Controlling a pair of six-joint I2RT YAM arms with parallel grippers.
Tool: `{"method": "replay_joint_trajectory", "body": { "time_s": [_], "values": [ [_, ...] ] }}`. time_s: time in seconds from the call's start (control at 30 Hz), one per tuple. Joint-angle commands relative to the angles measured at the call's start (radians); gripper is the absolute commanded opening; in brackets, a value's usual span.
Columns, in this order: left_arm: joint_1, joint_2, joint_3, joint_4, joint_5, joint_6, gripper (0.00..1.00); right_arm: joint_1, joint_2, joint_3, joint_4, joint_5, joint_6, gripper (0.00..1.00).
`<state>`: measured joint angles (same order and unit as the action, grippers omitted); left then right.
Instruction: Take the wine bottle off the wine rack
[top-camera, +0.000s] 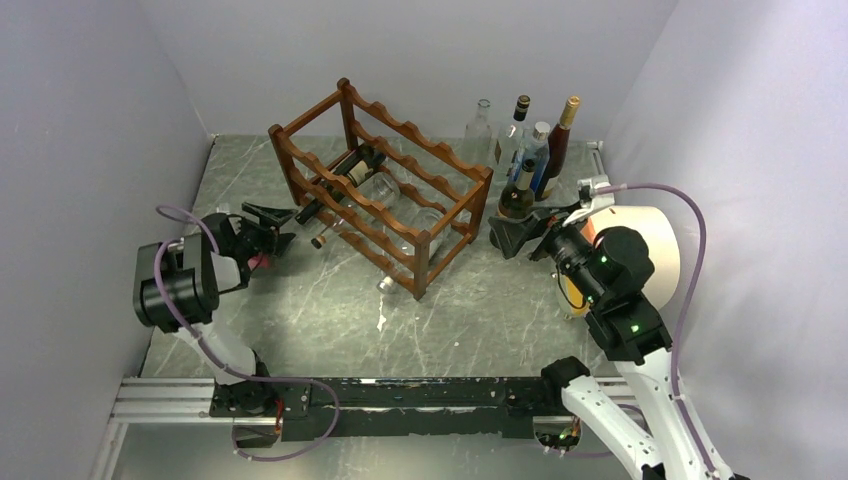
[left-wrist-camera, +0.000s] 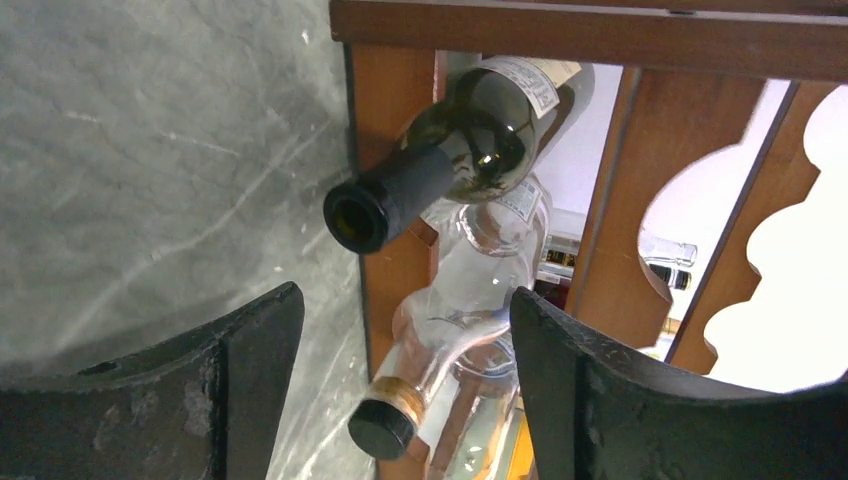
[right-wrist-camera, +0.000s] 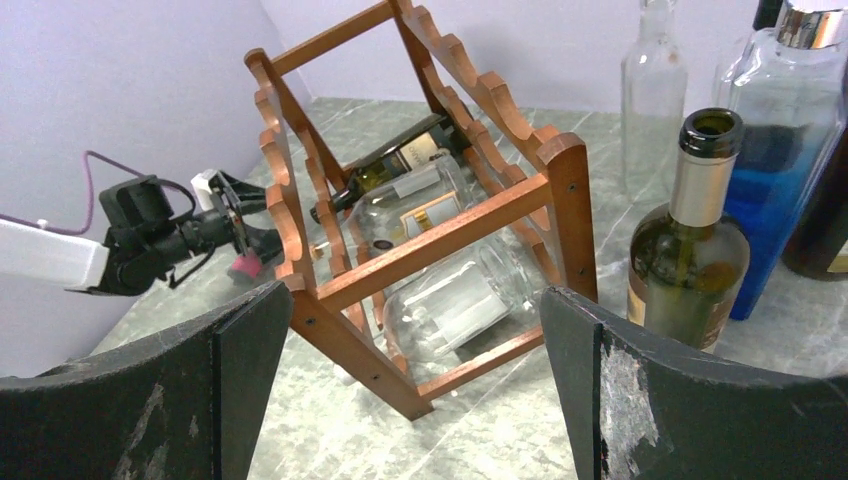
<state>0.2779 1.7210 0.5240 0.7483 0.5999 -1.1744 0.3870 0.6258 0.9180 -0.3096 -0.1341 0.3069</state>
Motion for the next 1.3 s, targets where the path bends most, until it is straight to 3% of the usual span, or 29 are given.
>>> {"method": "replay_joint_trajectory", "body": {
  "time_s": [0.0, 0.07, 0.3, 0.57, 1.0, 1.13, 1.27],
  "values": [
    [-0.004, 0.123, 0.03, 0.203, 0.07, -0.024, 0.76, -0.005, -0.01, 0.023, -0.007, 0.014, 0.002, 1.0],
    [-0.015, 0.163, 0.038, 0.269, 0.079, -0.034, 0.72, -0.005, -0.001, 0.03, -0.012, 0.001, 0.007, 1.0],
    [-0.059, 0.223, 0.127, 0.221, 0.065, 0.028, 0.71, -0.005, 0.03, 0.059, -0.051, -0.037, 0.027, 1.0],
    [-0.064, 0.318, 0.182, 0.252, 0.072, -0.006, 0.68, -0.005, 0.058, 0.12, -0.072, -0.087, 0.042, 1.0],
    [-0.07, 0.4, 0.246, 0.315, 0.121, -0.017, 0.69, 0.019, 0.283, 0.208, -0.024, -0.219, 0.065, 1.0],
    [-0.071, 0.416, 0.255, 0.346, 0.134, -0.031, 0.63, 0.142, 0.35, 0.246, -0.01, -0.13, 0.052, 1.0],
    [-0.068, 0.42, 0.249, 0.352, 0.143, -0.034, 0.5, 0.383, 0.48, 0.353, -0.08, 0.136, -0.034, 1.0]
  ]
}}
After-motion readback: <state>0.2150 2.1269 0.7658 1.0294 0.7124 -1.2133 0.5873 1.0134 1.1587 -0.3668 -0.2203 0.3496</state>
